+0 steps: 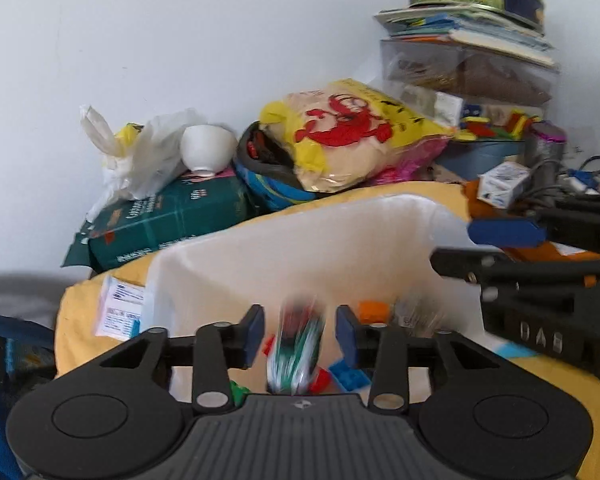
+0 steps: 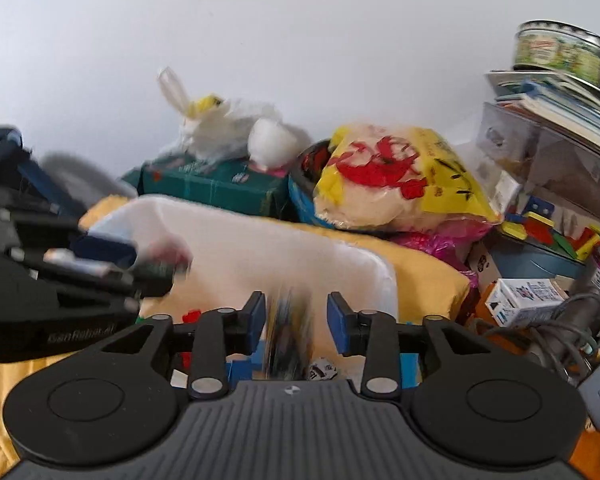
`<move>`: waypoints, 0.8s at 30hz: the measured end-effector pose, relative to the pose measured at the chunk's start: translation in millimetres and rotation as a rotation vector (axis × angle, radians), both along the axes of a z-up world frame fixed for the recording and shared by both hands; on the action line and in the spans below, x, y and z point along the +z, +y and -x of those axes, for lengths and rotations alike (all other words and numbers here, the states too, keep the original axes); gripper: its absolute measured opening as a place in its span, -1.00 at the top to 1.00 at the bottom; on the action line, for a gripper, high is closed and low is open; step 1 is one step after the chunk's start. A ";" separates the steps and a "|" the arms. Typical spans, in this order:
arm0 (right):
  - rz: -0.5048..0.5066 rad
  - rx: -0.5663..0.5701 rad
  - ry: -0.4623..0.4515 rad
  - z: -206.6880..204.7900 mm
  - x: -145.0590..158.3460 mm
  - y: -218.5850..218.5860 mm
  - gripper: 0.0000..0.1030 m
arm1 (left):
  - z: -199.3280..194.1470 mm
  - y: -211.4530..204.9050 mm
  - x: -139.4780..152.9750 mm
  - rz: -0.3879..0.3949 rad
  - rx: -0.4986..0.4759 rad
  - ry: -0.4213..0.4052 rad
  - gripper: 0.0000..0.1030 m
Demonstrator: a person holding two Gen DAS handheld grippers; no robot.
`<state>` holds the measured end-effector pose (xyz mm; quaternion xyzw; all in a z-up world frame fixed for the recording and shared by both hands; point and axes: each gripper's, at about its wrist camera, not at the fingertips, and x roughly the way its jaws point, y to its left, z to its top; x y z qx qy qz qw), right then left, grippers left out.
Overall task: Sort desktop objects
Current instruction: 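Carry both cars over the white bin and open both tools to drop them, then grasp the red-and-white car with the right tool while the left grasps the silver-green car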
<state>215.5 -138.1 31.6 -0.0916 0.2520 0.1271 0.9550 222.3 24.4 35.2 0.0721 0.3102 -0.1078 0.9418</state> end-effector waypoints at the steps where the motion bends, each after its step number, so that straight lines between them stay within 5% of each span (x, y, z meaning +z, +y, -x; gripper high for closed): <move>1: -0.008 0.007 -0.007 2.2 2.2 -1.9 0.26 | 8.2 3.8 1.7 0.009 -0.005 -0.004 0.07; 7: -0.026 0.068 -0.067 35.4 14.6 -21.4 0.25 | 59.1 10.8 6.8 0.027 -0.066 -0.042 -0.31; 10: -0.021 0.101 -0.052 57.2 9.8 -34.5 0.22 | 88.5 1.6 -5.5 0.011 -0.106 -0.018 -0.32; 15: 0.063 0.116 0.071 86.0 -31.1 -49.9 0.20 | 127.3 -16.7 -43.3 0.007 -0.130 0.087 -0.32; 20: -0.046 0.034 0.278 93.7 -78.1 -72.1 0.22 | 147.9 -33.7 -73.2 -0.001 -0.187 0.185 -0.32; 24: -0.136 -0.010 0.322 88.7 -91.3 -81.1 0.26 | 154.9 -44.9 -79.6 -0.065 -0.222 0.176 -0.32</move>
